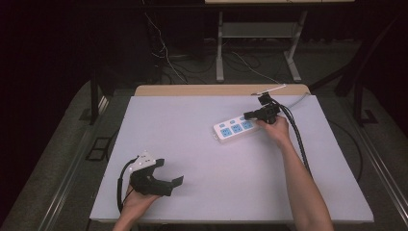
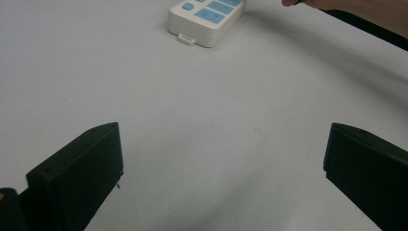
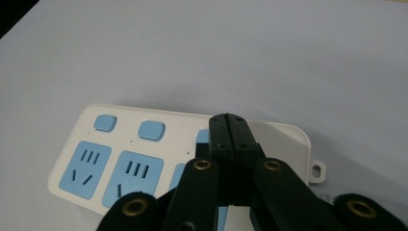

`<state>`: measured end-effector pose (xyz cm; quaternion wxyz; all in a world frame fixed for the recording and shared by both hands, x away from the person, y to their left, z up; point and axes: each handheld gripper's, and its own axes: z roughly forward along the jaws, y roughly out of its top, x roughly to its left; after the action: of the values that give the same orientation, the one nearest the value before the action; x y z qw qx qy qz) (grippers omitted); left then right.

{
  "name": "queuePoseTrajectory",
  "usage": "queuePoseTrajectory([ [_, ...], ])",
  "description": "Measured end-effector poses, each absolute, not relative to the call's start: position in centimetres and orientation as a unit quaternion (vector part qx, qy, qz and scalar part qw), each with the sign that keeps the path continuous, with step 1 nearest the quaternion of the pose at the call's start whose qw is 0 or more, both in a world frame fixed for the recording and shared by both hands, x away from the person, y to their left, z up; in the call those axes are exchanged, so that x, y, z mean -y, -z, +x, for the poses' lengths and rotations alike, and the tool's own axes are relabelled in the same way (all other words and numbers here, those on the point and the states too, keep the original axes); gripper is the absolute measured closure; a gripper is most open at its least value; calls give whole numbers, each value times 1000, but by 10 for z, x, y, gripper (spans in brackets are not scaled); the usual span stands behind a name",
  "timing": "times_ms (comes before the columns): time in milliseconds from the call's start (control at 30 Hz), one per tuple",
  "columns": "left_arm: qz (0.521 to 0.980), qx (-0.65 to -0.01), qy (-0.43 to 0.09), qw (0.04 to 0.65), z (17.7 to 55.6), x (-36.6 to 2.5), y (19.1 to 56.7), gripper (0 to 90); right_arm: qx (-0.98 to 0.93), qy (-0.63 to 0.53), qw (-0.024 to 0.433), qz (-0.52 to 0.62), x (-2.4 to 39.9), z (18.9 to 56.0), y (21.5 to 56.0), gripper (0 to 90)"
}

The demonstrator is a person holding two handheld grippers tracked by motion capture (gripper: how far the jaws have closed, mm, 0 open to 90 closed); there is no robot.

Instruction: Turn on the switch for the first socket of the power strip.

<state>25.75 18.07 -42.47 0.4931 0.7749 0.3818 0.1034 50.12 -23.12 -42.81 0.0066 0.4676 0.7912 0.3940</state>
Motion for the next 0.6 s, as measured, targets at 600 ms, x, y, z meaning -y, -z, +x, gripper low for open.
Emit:
queuePoseTrajectory([
  [600, 773, -383, -104, 494, 257, -182, 424, 0, -793, -406, -3, 455, 225, 501, 429, 899],
])
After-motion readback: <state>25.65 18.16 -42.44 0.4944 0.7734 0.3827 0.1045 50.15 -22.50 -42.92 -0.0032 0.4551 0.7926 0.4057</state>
